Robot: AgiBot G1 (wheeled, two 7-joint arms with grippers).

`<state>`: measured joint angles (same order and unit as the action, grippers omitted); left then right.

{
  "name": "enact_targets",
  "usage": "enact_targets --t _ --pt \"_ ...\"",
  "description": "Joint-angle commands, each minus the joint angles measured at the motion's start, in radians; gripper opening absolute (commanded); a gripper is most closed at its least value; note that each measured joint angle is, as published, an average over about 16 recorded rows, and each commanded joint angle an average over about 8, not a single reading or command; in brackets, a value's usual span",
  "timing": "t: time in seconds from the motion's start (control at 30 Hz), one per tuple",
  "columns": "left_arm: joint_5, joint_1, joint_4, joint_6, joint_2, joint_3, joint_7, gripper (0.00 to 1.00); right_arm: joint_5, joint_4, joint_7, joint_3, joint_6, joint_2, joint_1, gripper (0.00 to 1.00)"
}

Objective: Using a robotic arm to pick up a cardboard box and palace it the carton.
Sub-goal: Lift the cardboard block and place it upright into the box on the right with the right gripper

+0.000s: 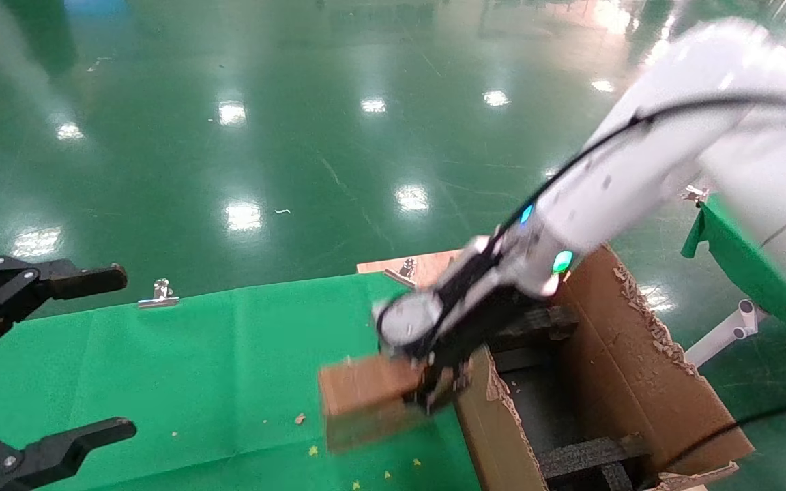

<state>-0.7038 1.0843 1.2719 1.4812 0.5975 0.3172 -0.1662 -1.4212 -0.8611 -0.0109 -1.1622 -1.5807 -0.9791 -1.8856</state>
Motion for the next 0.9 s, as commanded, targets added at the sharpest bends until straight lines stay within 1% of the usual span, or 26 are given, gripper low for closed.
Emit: enact_targets --t 0.03,0.23,0.4,0.53,0.67,0.9 --pt "0.0 0.0 0.0 0.0 0.0 0.0 0.0 1.0 0.01 0.023 -0.016 -0.002 -0.005 0.002 -0.047 0.0" --pt "0.0 0.0 0.0 0.0 0.0 0.0 0.0 1.0 0.059 0.111 -0.083 -0.047 -0.011 -0.009 -0.191 0.0" --pt "0.0 0.0 0.0 0.0 0.0 0.0 0.0 1.0 0.104 0.165 -0.129 -0.09 -0.013 -0.023 -0.276 0.0" --pt "0.0 0.0 0.0 0.0 0.0 0.001 0.0 1.0 0.143 0.198 -0.162 -0.125 -0.013 -0.032 -0.318 0.0" --pt "0.0 0.0 0.0 0.0 0.0 0.001 0.0 1.0 0.184 0.226 -0.188 -0.162 -0.014 -0.034 -0.34 0.0" --pt "0.001 0.0 0.0 0.0 0.0 0.001 0.0 1.0 0.227 0.267 -0.216 -0.242 -0.017 0.005 -0.394 0.0"
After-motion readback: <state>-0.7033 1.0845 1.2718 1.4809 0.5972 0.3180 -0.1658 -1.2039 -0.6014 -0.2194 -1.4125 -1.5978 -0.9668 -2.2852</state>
